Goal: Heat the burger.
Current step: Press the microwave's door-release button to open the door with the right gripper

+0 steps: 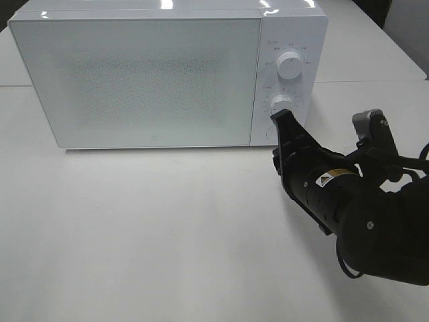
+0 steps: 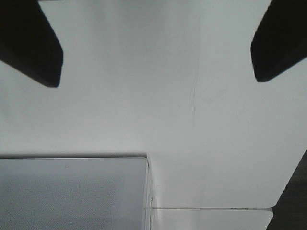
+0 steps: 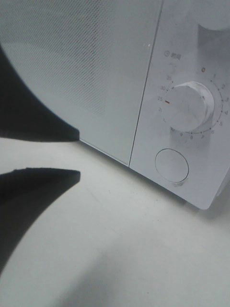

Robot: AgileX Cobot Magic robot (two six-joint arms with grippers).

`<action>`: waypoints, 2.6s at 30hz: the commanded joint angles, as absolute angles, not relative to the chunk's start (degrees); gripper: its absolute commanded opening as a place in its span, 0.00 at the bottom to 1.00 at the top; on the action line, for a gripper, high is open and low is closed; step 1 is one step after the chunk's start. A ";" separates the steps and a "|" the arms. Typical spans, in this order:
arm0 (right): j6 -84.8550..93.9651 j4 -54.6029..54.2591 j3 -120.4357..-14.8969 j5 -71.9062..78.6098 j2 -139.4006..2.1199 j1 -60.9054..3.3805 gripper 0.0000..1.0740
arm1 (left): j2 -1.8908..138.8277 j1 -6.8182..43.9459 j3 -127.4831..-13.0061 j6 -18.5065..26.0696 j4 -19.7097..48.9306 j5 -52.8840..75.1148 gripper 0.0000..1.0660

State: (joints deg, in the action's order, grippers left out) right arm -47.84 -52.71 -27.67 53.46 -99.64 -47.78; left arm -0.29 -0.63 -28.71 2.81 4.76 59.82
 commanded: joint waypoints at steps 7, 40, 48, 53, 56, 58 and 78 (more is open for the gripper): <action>-63.37 -52.71 -28.07 52.77 -99.52 -47.84 0.00 | -1.60 -0.86 -28.53 2.75 4.98 59.30 0.94; -66.23 -48.13 -42.11 51.11 -112.64 -37.53 0.00 | -1.60 -0.86 -28.53 2.81 4.98 59.30 0.94; -67.27 -47.84 -45.15 50.53 -115.16 -35.64 0.00 | -1.60 -0.86 -28.53 2.81 4.98 59.30 0.94; -67.15 -48.07 -46.35 50.42 -116.20 -35.64 0.00 | -1.60 -0.86 -28.53 2.81 4.98 59.30 0.94; -67.38 -48.07 -47.04 50.13 -117.23 -35.64 0.00 | -1.60 -0.86 -28.53 2.81 4.98 59.30 0.94; -67.49 -48.07 -47.21 50.13 -117.51 -35.64 0.00 | -1.60 -0.86 -28.53 2.81 4.98 59.30 0.94; -66.86 -48.70 -49.16 50.99 -119.46 -34.15 0.00 | -1.60 -0.86 -28.53 2.86 4.98 59.30 0.94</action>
